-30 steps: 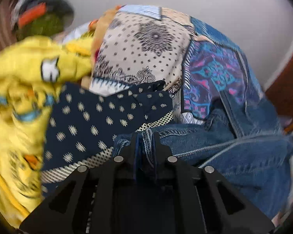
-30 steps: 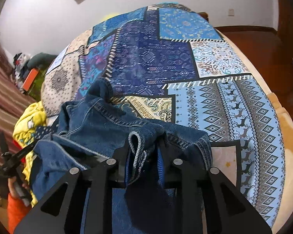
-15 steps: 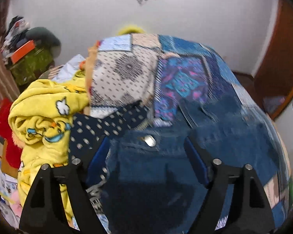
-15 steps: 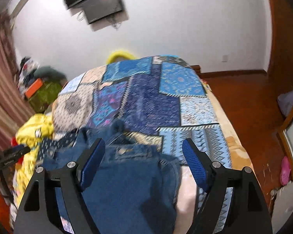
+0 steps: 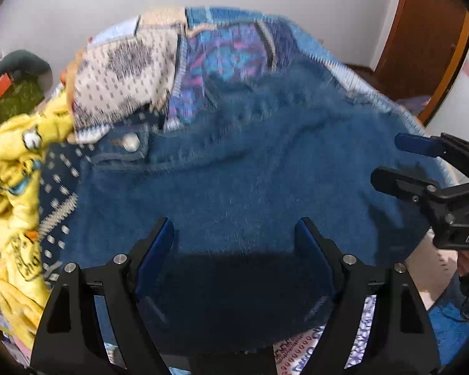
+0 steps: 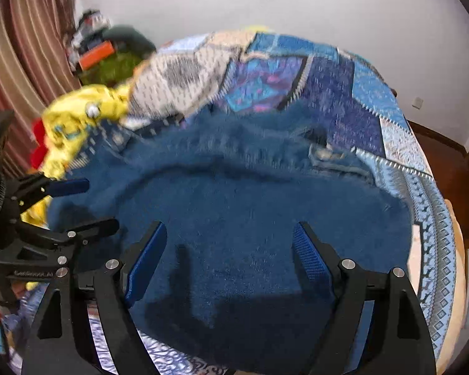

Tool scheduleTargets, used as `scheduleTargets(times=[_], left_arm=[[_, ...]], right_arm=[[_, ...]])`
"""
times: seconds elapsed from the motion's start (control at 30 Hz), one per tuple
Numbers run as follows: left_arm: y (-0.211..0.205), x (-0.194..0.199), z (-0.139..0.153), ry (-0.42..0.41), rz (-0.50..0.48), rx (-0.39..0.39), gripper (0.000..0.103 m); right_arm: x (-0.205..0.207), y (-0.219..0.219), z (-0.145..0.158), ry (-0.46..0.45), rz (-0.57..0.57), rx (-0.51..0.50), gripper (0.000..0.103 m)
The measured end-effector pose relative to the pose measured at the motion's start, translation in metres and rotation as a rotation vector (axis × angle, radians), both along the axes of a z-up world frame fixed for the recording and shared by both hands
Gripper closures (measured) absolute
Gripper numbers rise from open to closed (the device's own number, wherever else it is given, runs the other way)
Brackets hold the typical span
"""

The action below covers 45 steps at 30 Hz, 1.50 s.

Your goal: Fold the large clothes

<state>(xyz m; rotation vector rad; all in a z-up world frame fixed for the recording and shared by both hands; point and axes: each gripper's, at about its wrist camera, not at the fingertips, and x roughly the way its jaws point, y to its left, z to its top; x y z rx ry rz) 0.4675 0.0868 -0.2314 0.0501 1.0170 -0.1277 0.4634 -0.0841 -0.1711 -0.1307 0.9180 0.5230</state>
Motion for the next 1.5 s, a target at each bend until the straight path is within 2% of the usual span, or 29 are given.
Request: scheduleTargets(times=[0.13, 0.2, 0.3, 0.37, 0.4, 0.5, 0.63, 0.73, 0.77, 0.87, 0.93, 1.03, 1.1, 1.3, 1.5], left_arm=[[0.009, 0.003, -0.019, 0.016, 0.026, 0.003, 0.015], [0.015, -0.003, -0.019, -0.010, 0.045, 0.013, 0.015], [0.027, -0.016, -0.022, -0.030, 0.082, 0.022, 0.013], [0.033, -0.025, -0.022, -0.039, 0.084, 0.007, 0.013], [0.036, -0.029, -0.022, -0.042, 0.096, 0.027, 0.013], [0.043, -0.042, -0.018, -0.055, 0.127, 0.087, 0.013], [0.057, -0.057, -0.015, -0.063, 0.176, 0.090, 0.013], [0.069, -0.068, -0.016, -0.055, 0.228, 0.107, 0.012], [0.073, -0.072, -0.016, -0.054, 0.244, 0.101, 0.012], [0.097, -0.088, -0.018, -0.037, 0.320, 0.019, 0.009], [0.113, -0.097, -0.018, -0.025, 0.375, -0.019, 0.009], [0.131, -0.110, -0.014, -0.014, 0.452, -0.049, 0.009], [0.142, -0.120, -0.010, -0.019, 0.494, -0.099, 0.009], [0.154, -0.139, -0.006, -0.037, 0.569, -0.357, 0.009], [0.137, -0.130, -0.039, 0.049, 0.546, -0.641, 0.009]], right_arm=[[0.003, -0.003, -0.024, 0.017, -0.006, -0.092, 0.021], [0.002, -0.016, -0.028, 0.032, -0.011, -0.080, 0.013], [-0.005, -0.034, -0.031, 0.041, -0.027, -0.065, 0.012], [-0.010, -0.044, -0.032, 0.043, -0.052, -0.077, 0.006], [-0.012, -0.051, -0.031, 0.050, -0.059, -0.062, 0.004], [-0.018, -0.069, -0.029, 0.071, -0.090, -0.045, 0.004], [-0.027, -0.088, -0.027, 0.061, -0.120, -0.083, 0.004], [-0.033, -0.100, -0.027, 0.049, -0.180, -0.174, 0.004], [-0.034, -0.106, -0.028, 0.062, -0.184, -0.169, 0.004], [-0.036, -0.129, -0.028, 0.134, -0.216, -0.081, 0.003], [-0.036, -0.140, -0.027, 0.161, -0.267, -0.076, 0.004], [-0.040, -0.151, -0.019, 0.137, -0.315, -0.097, 0.004], [-0.044, -0.153, -0.010, 0.118, -0.320, -0.095, 0.004], [-0.050, -0.140, 0.021, 0.022, -0.292, -0.075, 0.003], [-0.041, -0.106, 0.037, -0.041, -0.222, -0.011, 0.003]])
